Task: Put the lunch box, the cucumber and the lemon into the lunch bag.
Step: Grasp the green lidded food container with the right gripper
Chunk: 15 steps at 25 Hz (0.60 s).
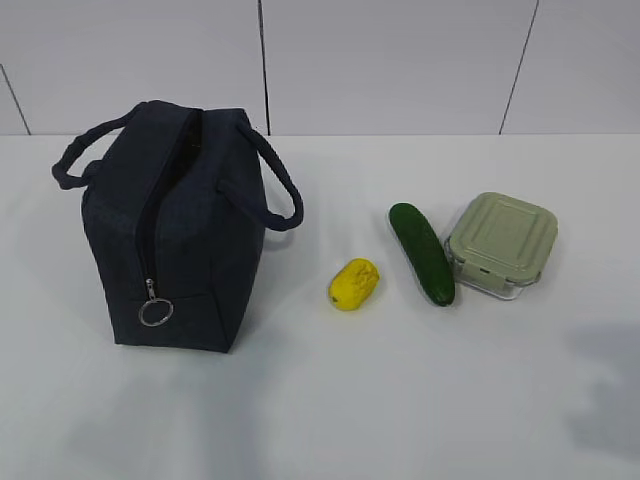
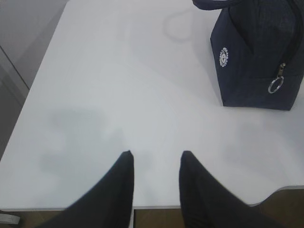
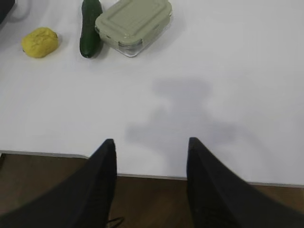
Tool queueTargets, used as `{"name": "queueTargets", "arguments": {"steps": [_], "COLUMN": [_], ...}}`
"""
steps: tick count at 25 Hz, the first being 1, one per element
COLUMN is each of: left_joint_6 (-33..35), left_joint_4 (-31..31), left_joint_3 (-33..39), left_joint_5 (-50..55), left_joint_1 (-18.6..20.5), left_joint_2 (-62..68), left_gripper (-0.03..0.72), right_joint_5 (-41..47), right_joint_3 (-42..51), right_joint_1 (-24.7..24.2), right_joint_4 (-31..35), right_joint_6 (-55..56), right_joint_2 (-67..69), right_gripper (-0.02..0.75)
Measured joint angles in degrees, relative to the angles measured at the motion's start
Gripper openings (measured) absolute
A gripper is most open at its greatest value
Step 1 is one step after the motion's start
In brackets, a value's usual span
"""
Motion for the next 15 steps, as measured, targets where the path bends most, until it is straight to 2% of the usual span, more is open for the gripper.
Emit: {"name": "queueTargets", "arguments": {"steps": [10, 15], "left_joint_6": [0.0, 0.0], "left_joint_4": [0.0, 0.0], "left_joint_3": [0.0, 0.0], "left_joint_5": [0.0, 0.0], "left_joint_1": [0.0, 0.0], "left_joint_2": [0.0, 0.0], "left_gripper": [0.235, 0.235], "right_joint_5": [-1.0, -5.2], "right_joint_3": [-2.5, -2.5], "right_joint_1": [0.0, 0.0], "right_joint_4": [0.0, 1.1], "right_joint_6": [8.8, 12.0], "right_joint_2": [14.7, 23.7], "right_gripper": [0.363, 0.363]}}
